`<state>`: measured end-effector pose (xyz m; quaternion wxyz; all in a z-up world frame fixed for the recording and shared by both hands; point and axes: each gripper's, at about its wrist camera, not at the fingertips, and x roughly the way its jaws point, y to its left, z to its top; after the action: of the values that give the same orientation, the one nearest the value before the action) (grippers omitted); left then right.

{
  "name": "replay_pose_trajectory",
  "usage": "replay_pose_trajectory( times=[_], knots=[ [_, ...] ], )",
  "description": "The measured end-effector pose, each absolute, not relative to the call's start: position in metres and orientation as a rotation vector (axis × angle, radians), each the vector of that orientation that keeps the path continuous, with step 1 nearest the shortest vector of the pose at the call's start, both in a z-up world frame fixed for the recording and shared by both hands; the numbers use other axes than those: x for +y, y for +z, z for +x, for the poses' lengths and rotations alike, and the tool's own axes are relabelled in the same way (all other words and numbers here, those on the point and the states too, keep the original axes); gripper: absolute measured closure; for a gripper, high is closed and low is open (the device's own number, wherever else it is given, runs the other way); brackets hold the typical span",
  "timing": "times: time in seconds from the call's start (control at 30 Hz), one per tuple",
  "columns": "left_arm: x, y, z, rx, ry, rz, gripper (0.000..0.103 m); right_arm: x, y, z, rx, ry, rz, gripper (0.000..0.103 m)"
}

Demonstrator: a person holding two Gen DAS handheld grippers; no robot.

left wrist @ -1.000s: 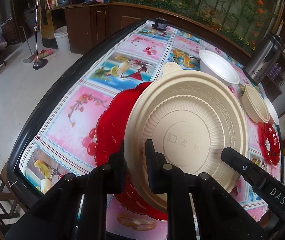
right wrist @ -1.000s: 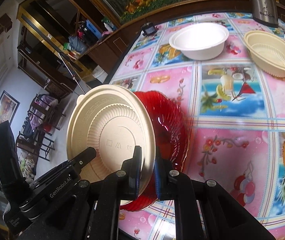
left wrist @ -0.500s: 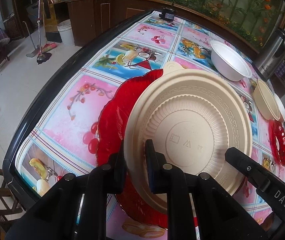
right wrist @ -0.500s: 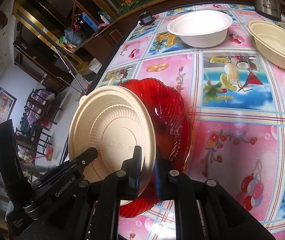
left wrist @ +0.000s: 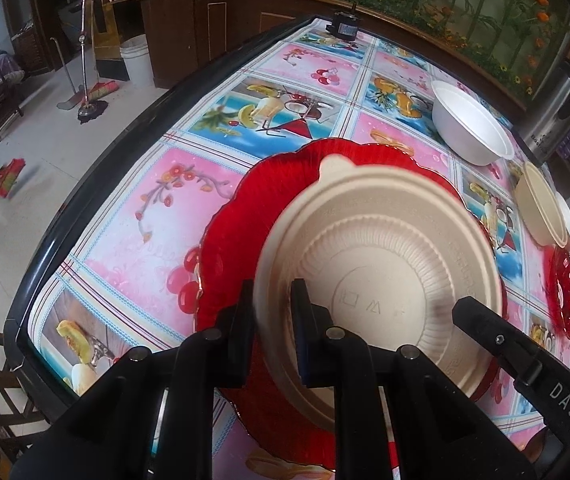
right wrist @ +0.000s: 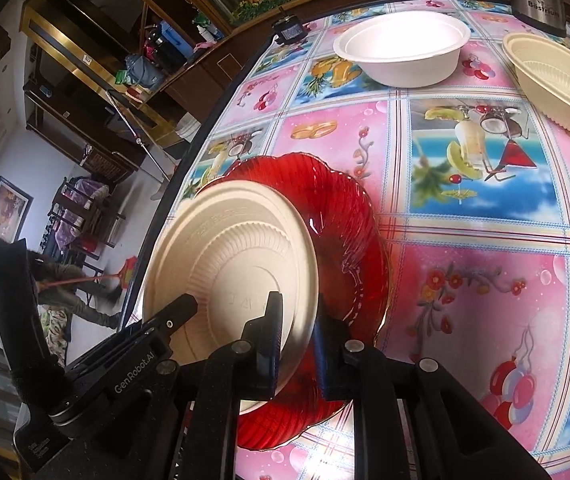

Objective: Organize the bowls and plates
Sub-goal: 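Carry the beige bowl over the red bowl, lower it inside, release, then reach to the white bowl and grasp its rim with both grippers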

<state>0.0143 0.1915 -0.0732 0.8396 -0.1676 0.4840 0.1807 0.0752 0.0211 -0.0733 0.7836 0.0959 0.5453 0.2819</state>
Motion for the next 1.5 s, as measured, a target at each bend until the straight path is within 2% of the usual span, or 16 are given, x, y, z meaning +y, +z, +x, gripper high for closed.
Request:
replay_pose_trajectory(
  times=[0.07, 0.2, 0.33, 0.37, 0.5, 0.57, 0.7, 0.77, 0.87, 1.03, 1.13, 1.3, 1.5],
  knots=[
    [0.193, -0.071, 0.013, 1.018, 0.389, -0.360, 0.081, 0.019, -0.073, 0.075, 1.180, 0.596, 0.207, 0.083],
    [0.194, -0.062, 0.008, 0.983, 0.403, -0.370, 0.078, 0.014, -0.070, 0.075, 1.173, 0.601, 0.227, 0.080],
    [0.193, -0.045, -0.001, 0.912, 0.413, -0.372, 0.042, 0.007, -0.059, 0.072, 1.131, 0.599, 0.235, 0.068],
    [0.193, -0.041, -0.004, 0.893, 0.413, -0.381, 0.037, 0.006, -0.057, 0.072, 1.125, 0.600, 0.238, 0.067],
    [0.188, -0.021, -0.008, 0.848, 0.375, -0.395, 0.033, -0.006, -0.047, 0.070, 1.095, 0.602, 0.274, 0.065],
    [0.180, -0.010, -0.007, 0.827, 0.339, -0.378, 0.021, -0.015, -0.042, 0.069, 1.073, 0.607, 0.306, 0.056],
    [0.158, 0.012, -0.005, 0.723, 0.213, -0.340, 0.017, -0.039, -0.024, 0.067, 0.998, 0.610, 0.390, 0.040],
    [0.150, 0.015, 0.001, 0.722, 0.160, -0.352, 0.015, -0.052, -0.018, 0.068, 0.967, 0.602, 0.428, 0.024],
    [0.143, 0.014, 0.011, 0.736, 0.098, -0.375, 0.015, -0.071, -0.015, 0.073, 0.953, 0.580, 0.486, 0.015],
    [0.144, 0.016, 0.029, 0.772, 0.071, -0.414, 0.015, -0.095, -0.018, 0.085, 0.966, 0.570, 0.555, 0.013],
    [0.148, 0.021, 0.036, 0.729, 0.089, -0.432, 0.015, -0.105, -0.017, 0.093, 0.968, 0.580, 0.590, 0.011],
    [0.136, 0.020, 0.061, 0.781, -0.004, -0.334, 0.014, -0.114, -0.013, 0.109, 0.963, 0.590, 0.630, 0.009],
    [0.125, 0.023, 0.094, 0.861, 0.092, -0.223, 0.014, -0.114, -0.005, 0.132, 0.996, 0.620, 0.597, 0.000]
  ],
)
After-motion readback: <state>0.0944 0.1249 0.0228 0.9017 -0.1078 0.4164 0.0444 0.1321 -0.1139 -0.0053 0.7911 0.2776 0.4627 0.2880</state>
